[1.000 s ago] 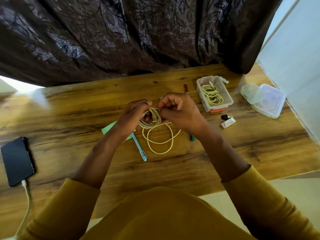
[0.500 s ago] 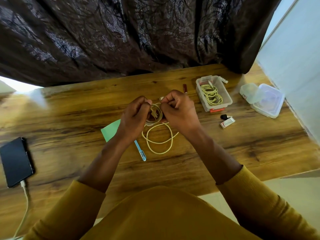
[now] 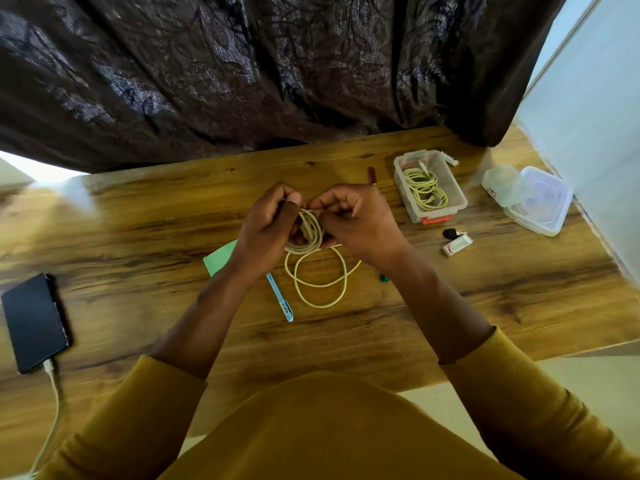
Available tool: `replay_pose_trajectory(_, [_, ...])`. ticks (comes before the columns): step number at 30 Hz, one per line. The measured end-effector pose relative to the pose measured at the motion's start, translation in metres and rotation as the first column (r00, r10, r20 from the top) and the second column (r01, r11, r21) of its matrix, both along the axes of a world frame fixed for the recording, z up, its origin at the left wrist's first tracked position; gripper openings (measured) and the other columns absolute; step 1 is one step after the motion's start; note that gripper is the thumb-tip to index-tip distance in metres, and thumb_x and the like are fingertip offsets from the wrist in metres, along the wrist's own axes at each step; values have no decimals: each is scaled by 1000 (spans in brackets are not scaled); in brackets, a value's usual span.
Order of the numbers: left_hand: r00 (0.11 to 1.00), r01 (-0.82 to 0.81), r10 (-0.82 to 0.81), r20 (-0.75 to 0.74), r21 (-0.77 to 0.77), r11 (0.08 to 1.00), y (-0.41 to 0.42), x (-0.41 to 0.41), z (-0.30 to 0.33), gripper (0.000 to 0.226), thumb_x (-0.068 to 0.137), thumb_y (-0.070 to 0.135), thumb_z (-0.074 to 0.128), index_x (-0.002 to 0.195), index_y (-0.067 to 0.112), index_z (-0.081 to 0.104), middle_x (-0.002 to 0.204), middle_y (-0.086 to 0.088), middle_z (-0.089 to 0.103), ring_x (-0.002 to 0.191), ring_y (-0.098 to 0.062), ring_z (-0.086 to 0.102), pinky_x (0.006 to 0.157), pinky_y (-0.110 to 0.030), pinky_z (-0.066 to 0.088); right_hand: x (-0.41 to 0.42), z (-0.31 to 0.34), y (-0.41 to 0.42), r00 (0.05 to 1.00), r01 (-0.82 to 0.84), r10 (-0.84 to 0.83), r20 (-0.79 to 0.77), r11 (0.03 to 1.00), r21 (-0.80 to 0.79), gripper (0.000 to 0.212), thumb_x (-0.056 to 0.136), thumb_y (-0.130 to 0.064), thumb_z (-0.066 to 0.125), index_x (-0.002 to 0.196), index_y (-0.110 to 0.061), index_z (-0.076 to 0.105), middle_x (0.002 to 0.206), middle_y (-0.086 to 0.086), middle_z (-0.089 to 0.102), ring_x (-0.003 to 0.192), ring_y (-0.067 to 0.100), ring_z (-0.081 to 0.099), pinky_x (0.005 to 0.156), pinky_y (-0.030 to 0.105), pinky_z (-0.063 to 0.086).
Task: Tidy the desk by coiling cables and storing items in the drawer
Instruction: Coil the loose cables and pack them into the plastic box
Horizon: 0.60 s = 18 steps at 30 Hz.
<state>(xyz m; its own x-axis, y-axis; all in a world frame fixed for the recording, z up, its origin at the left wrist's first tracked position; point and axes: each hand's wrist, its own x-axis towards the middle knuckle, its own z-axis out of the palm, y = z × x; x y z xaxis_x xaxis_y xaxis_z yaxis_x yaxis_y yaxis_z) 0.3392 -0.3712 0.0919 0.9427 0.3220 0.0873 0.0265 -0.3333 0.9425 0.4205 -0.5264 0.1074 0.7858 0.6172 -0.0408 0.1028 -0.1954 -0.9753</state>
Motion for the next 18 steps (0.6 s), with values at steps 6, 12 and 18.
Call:
replay_pose_trajectory(6, [1000,3,-3,-15,4,1000,-2,0,-3,27,113,27,39,94,15,53,73,15,62,68,0,58,63,-21,47,-1,2,2,998,47,-48,-40,999,-16,8,95,2,68,99,-4,72,81,6,77,69,20,78,55,30,60])
replay_pose_trajectory(12, [999,-4,3,38,27,1000,-5,1,-3,25,113,27,36,98,12,48,79,18,54,70,3,52,65,-19,45,-3,1,3,983,145,-144,-114,989,3,7,97,-2,65,102,-3,69,88,15,76,72,26,78,61,45,65])
replay_pose_trajectory(18, [993,-75,69,94,60,995,-5,3,-4,22,114,26,37,101,14,50,87,12,57,78,-3,59,69,-24,51,-9,-1,6,937,274,-260,-232,961,32,7,103,-9,55,105,-6,61,95,20,73,75,29,78,64,47,65])
